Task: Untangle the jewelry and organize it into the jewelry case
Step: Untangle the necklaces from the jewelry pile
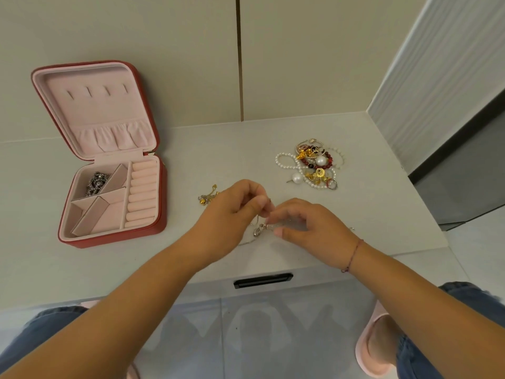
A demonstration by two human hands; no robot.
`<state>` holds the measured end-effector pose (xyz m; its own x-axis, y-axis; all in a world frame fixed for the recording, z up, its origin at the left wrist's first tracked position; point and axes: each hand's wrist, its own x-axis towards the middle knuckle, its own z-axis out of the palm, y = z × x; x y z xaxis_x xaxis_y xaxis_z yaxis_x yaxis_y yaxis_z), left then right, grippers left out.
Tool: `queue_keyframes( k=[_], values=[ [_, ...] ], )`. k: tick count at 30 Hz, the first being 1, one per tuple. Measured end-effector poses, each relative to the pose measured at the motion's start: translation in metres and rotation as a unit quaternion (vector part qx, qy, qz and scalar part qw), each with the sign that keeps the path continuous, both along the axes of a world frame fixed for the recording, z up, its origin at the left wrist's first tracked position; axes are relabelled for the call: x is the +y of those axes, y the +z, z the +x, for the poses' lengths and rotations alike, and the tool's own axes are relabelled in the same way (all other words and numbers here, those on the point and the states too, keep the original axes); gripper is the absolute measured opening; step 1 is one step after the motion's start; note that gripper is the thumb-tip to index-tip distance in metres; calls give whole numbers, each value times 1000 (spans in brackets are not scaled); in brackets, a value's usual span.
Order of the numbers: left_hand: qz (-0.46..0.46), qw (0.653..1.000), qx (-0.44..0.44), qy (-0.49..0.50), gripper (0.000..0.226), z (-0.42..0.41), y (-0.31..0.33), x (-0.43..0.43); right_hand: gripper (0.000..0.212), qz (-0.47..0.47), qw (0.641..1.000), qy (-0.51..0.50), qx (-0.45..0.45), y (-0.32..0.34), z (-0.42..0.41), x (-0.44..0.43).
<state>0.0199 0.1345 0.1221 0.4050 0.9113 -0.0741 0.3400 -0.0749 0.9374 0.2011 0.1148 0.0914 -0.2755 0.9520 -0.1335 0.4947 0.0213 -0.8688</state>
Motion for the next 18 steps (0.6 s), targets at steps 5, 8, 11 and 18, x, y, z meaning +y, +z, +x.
queue_keyframes(
  k=[5, 8, 11, 18],
  values=[
    [-70, 994, -79, 15, 17, -2, 4, 1, 24, -7, 1000, -12, 7, -1, -3, -3],
    [-84, 991, -99, 16, 18, -4, 5, 2, 26, -1, 1000, -6, -26, -4, -5, -5],
    [-96, 990, -104, 23, 18, -6, 5, 2, 10, 3, 997, 0, -72, -6, -7, -4],
    [-121, 986, -70, 89, 16, -13, -5, 4, 8, -64, 995, -29, 67, 15, 0, 2]
  ],
)
